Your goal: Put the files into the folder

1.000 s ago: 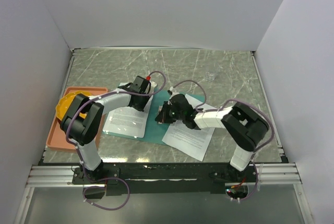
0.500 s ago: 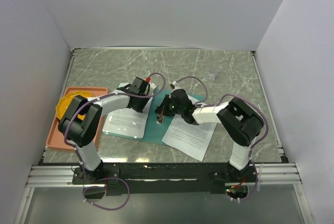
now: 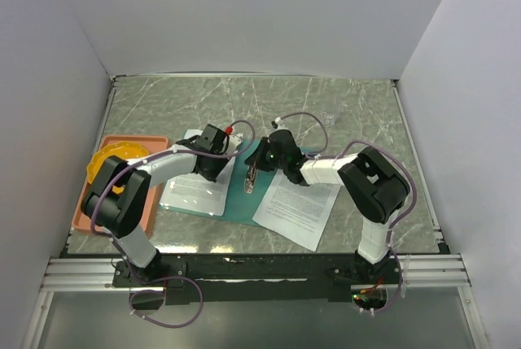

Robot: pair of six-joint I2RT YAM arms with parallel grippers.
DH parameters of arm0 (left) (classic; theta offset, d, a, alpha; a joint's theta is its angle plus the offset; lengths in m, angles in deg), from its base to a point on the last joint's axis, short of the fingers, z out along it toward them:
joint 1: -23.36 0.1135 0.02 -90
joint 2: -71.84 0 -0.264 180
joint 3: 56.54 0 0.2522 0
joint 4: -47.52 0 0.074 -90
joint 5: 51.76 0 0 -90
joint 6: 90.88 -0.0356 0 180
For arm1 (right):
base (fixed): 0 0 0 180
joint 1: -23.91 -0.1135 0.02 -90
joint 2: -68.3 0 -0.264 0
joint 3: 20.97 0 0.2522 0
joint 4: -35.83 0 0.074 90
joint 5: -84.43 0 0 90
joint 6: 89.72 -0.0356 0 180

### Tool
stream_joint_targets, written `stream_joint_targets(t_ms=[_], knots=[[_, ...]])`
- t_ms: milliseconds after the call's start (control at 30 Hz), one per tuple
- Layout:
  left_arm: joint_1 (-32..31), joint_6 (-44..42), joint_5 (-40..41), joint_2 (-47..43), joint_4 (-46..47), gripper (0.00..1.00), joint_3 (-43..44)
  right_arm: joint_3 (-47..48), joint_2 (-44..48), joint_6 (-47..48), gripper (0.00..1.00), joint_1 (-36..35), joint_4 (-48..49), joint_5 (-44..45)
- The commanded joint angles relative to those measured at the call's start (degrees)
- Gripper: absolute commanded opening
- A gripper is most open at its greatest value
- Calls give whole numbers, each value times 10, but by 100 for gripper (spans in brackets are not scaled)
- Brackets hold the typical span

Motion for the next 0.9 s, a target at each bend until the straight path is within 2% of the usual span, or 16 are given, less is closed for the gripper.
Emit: stream_joint_targets(t_ms=[0,100,133,200,233,300,333,367,433,467,600,733,867], knots=[[1,-28,-13,-48,-27,5,5,42,11,11,11,15,-31,14],[1,-32,-13,-65,-38,5,18,53,32,23,23,29,-55,11],[1,-32,-12,-71,-40,5,22,52,41,27,31,32,-74,8],[1,-32,-7,-74,-47,5,35,48,81,36,37,43,-100,9],[1,-29,-7,-74,-51,5,40,41,97,37,43,46,-137,13],[1,-25,-13,-73,-59,5,59,34,147,45,50,55,-193,31],[1,-21,-19,-68,-62,5,65,36,162,47,55,57,-231,65],[1,-19,-21,-65,-64,5,72,41,174,44,57,60,-334,78],[1,-13,-34,-53,-67,6,88,62,201,29,60,66,-446,145],[-1,-12,-37,-47,-68,6,94,63,210,12,61,68,-547,197],[-5,-3,-54,-21,-69,6,120,40,265,-41,70,83,-689,271],[-12,1,-56,-2,-73,5,136,-16,308,-70,85,116,-717,269],[-18,1,-55,0,-81,4,144,-26,300,-86,91,164,-744,268]])
